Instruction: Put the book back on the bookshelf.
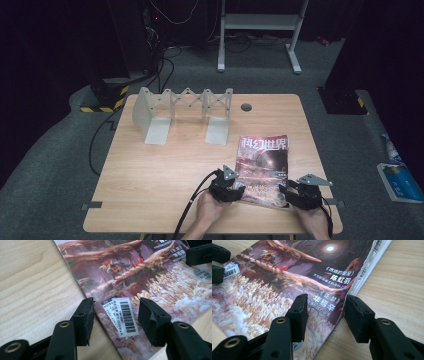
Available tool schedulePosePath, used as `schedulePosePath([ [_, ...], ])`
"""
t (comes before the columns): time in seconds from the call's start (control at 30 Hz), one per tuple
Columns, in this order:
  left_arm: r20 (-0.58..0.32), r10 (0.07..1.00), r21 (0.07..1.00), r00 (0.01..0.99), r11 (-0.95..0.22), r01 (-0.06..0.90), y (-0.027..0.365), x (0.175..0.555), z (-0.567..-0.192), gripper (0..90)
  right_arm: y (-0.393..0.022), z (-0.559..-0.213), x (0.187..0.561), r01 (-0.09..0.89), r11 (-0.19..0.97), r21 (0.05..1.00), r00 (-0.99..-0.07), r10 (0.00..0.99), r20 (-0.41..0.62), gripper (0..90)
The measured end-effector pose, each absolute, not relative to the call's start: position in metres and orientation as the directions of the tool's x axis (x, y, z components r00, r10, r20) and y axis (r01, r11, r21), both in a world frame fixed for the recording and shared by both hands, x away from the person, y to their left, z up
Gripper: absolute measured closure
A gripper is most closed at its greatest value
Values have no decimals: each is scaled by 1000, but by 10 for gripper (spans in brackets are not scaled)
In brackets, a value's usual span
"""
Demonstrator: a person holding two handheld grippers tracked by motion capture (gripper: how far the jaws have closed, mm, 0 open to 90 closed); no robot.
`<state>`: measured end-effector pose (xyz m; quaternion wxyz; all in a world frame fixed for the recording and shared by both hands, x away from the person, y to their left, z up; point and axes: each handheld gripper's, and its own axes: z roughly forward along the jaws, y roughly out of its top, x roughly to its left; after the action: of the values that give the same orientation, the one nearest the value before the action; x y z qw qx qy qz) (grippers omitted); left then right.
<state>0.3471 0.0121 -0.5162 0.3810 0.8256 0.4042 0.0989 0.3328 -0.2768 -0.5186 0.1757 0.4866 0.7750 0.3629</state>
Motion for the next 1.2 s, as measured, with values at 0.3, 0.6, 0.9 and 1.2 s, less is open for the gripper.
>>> schedulePosePath([
  [0.3, -153, 737, 716, 658, -376, 588, 19, 329, -517, 480, -275, -518, 324, 621, 293, 727, -498, 864, 77, 534],
  [0.6, -157, 744, 718, 649, -366, 592, 25, 316, -518, 483, -271, -518, 315, 612, 310, 728, -521, 850, 75, 534],
  [0.9, -158, 759, 715, 632, -353, 604, 28, 305, -517, 484, -267, -517, 312, 609, 326, 723, -540, 838, 76, 535],
  [1.2, -159, 767, 718, 621, -342, 606, 36, 296, -518, 489, -261, -517, 308, 602, 338, 723, -558, 826, 78, 535],
])
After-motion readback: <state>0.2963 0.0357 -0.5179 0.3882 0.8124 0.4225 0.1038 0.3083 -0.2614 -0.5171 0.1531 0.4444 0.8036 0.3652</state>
